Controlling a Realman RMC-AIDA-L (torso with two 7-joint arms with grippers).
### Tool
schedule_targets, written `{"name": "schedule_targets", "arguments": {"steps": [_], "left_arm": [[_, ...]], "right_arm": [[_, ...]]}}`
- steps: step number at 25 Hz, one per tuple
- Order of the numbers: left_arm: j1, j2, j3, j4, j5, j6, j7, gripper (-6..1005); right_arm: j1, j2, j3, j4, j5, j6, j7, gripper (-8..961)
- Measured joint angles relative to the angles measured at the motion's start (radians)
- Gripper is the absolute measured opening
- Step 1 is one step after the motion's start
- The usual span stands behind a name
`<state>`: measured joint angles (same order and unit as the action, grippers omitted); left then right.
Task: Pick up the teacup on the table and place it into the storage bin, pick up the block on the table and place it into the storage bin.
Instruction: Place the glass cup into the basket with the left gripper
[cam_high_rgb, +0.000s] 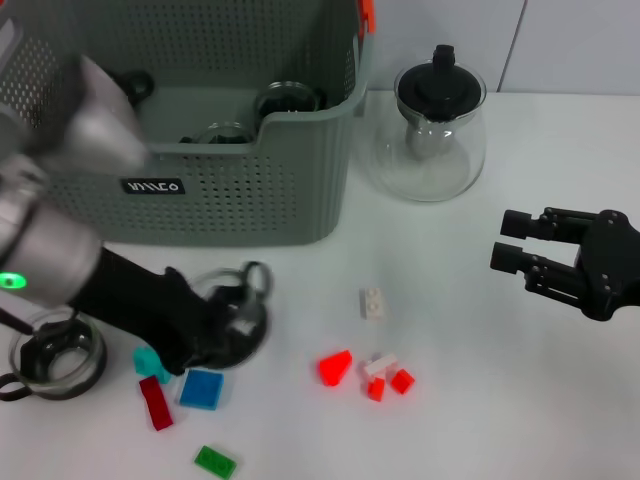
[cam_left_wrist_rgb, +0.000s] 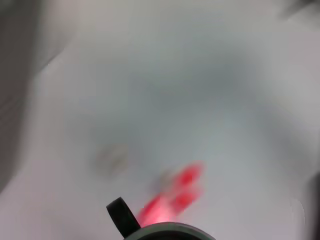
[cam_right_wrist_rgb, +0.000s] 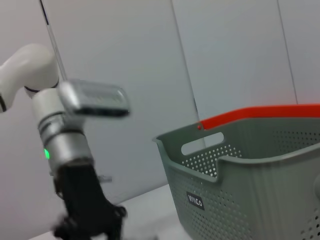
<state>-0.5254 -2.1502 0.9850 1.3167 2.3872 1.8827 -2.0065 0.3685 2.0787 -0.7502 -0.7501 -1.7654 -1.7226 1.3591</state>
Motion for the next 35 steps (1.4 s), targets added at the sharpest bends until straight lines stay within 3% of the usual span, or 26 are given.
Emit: {"name": "schedule_targets", "arguments": {"steps": [2, 4, 7, 11, 14, 17, 18, 19, 20, 23, 25, 29, 35], "left_arm": [[-0.032, 0.022, -0.132, -0.078, -0.137, 0.119, 0.081, 44], [-0.051, 0.066, -0.224, -0.2, -0.331, 0.193, 0.134, 44], [-0.061, 0.118, -0.316, -0.338, -0.567, 0.173, 0.144, 44], [-0.094, 0.127, -0.477, -0.382, -0.729, 0.023, 0.109, 43], [-0.132, 0.159, -0.485, -0.378, -0.731, -0.18, -0.002, 43], [-0.192, 0.218, -0.426, -0.384, -0.612, -0.376, -0.134, 43], [-0.22, 0.233, -0.413, -0.387, -0.533, -0.417, -0.172, 43], [-0.289, 0.259, -0.394, -0.399, -0.342, -0.478, -0.251, 43], [-0.289, 0.259, -0.394, -0.399, -0.342, -0.478, -0.251, 43], [-0.364, 0.272, -0.329, -0.45, -0.129, -0.532, -0.321, 44], [-0.396, 0.265, -0.271, -0.484, -0.041, -0.578, -0.341, 51], [-0.428, 0.213, -0.133, -0.543, 0.101, -0.745, -0.365, 78], [-0.473, 0.16, -0.069, -0.661, 0.251, -0.902, -0.374, 118]], "right_arm": [[0.0, 0.0, 0.0, 0.001, 0.0, 0.0, 0.0, 475], [0.003, -0.002, 0.0, 0.009, 0.0, 0.0, -0.001, 475], [0.008, -0.005, 0.0, 0.022, 0.0, 0.001, -0.002, 475], [0.01, -0.006, 0.0, 0.032, 0.001, 0.001, -0.008, 475], [0.012, -0.006, 0.0, 0.035, 0.003, 0.001, -0.009, 475], [0.013, -0.006, 0.0, 0.035, 0.002, 0.002, -0.009, 475], [0.013, -0.006, 0.0, 0.035, 0.001, 0.002, -0.009, 475], [0.013, -0.006, 0.0, 0.035, 0.001, 0.003, -0.009, 475], [0.012, -0.006, 0.0, 0.035, 0.001, 0.004, -0.009, 475], [0.012, -0.005, 0.0, 0.039, 0.0, 0.008, -0.009, 475], [0.012, -0.004, 0.0, 0.04, 0.0, 0.012, -0.009, 475], [0.013, -0.003, 0.0, 0.04, 0.0, 0.016, -0.009, 475], [0.013, -0.003, 0.0, 0.041, 0.0, 0.016, -0.009, 475]]}}
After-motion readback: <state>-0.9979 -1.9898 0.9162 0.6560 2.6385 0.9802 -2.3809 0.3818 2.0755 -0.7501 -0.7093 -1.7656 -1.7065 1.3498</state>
